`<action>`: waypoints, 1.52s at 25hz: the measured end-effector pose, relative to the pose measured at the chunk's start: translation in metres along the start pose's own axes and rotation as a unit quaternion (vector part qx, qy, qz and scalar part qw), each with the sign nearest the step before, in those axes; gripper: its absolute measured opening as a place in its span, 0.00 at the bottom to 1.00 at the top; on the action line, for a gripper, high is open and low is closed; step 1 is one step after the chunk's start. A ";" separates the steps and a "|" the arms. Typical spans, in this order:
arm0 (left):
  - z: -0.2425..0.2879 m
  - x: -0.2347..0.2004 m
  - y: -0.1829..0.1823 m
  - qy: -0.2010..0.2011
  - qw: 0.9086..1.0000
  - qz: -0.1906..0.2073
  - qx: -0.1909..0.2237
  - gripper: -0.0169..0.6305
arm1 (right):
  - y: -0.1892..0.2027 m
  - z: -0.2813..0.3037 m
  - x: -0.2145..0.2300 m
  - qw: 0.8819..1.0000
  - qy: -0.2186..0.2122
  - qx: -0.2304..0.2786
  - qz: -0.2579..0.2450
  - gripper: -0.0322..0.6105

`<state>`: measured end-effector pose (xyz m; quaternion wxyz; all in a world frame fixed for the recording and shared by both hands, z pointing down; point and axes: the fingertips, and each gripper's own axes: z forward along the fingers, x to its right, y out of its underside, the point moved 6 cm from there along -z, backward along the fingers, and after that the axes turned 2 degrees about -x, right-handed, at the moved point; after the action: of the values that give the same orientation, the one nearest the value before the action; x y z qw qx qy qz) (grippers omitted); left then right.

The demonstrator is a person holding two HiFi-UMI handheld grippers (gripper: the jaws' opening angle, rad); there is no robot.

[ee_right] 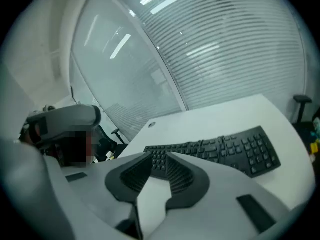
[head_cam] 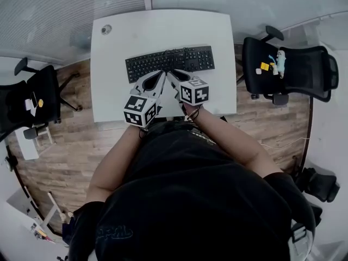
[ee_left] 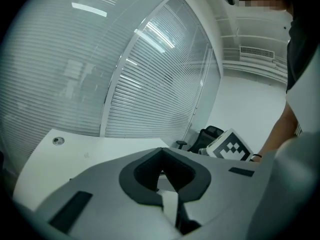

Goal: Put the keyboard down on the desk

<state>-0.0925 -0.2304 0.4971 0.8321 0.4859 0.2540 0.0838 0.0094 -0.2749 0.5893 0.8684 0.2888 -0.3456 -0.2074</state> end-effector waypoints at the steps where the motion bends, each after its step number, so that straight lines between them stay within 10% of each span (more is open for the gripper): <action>1: 0.000 0.003 -0.003 -0.004 1.000 0.004 0.004 0.05 | -0.009 -0.007 -0.004 1.000 0.001 0.014 -0.025 0.20; 13: -0.004 0.035 -0.018 -0.044 0.998 0.010 0.051 0.05 | -0.052 -0.076 -0.051 0.966 -0.019 0.119 -0.229 0.09; 38: -0.080 0.060 0.034 -0.109 0.990 -0.037 0.081 0.05 | 0.010 -0.105 -0.092 0.959 -0.089 0.102 -0.248 0.09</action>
<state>-0.0778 -0.1288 0.4736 0.8152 0.5483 0.1852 -0.0219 0.0247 -0.1779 0.4893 0.7212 0.4332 -0.3584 -0.4046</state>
